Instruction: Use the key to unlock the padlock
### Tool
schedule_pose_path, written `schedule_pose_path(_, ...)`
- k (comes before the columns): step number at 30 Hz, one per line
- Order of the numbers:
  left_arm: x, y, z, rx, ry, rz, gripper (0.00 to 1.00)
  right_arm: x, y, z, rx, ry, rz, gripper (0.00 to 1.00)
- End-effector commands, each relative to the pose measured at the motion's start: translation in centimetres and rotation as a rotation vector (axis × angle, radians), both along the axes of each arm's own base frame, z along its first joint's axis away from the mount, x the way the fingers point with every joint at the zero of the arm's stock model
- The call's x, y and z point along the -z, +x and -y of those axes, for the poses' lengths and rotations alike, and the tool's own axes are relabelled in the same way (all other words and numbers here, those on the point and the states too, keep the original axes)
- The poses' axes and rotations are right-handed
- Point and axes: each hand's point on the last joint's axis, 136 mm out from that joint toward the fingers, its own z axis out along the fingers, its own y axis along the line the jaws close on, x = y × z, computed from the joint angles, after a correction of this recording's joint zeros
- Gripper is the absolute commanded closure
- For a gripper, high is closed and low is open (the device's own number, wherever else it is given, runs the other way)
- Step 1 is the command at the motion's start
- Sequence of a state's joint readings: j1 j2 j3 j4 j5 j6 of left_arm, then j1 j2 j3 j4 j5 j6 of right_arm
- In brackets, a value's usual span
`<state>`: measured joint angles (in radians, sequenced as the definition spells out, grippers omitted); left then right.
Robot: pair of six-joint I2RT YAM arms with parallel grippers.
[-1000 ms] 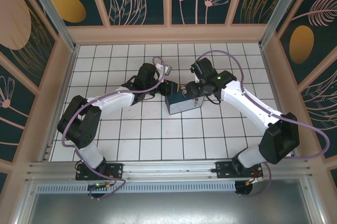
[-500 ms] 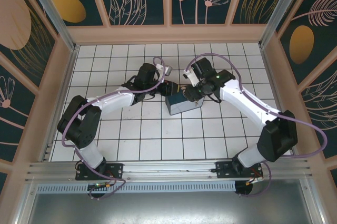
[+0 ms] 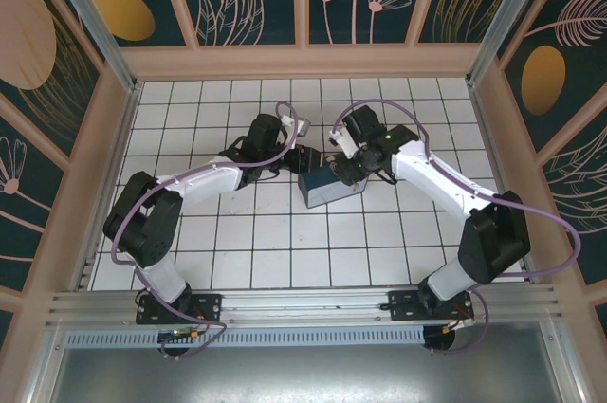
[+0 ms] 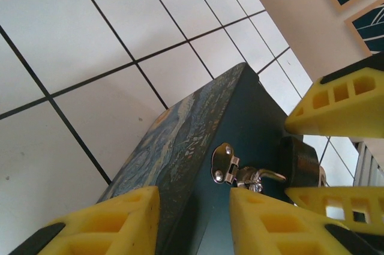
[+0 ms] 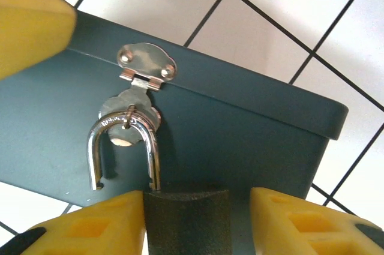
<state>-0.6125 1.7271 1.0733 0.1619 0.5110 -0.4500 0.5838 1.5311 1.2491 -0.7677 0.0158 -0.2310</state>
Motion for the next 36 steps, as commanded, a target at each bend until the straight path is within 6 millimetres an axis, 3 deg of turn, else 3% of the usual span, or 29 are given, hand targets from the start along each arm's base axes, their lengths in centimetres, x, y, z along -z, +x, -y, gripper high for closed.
schedule_pose_path(1,1.4,-1.1,0.3,0.030,0.003,-0.065,0.65,1.7,-0.2,1.1,0.019,-0.082,-0.039,0.57)
schedule_pose_path(6,1.7,-1.3,0.3,0.026,-0.007,-0.079,0.65,2.9,-1.1,0.7,0.090,-0.067,-0.101,0.71)
schedule_pose_path(18,1.7,-2.0,0.3,-0.024,-0.016,-0.126,0.67,1.4,-0.5,0.3,0.483,0.056,-0.186,1.00)
schedule_pose_path(24,2.0,-2.3,0.4,-0.025,-0.022,-0.147,0.66,1.2,0.0,0.7,0.664,0.099,-0.241,1.00)
schedule_pose_path(27,1.9,-2.4,0.5,-0.026,-0.031,-0.155,0.67,0.7,1.2,1.4,0.796,0.170,-0.217,1.00)
schedule_pose_path(33,2.3,-3.6,1.1,0.002,-0.043,-0.178,0.68,-1.0,3.5,-0.5,0.924,0.394,-0.173,1.00)
schedule_pose_path(34,1.0,-3.9,1.3,0.011,-0.067,-0.158,0.68,-1.3,3.8,-0.7,0.928,0.417,-0.168,1.00)
schedule_pose_path(36,0.9,-4.1,1.4,0.016,-0.065,-0.159,0.68,-1.4,4.3,-1.0,0.929,0.429,-0.162,1.00)
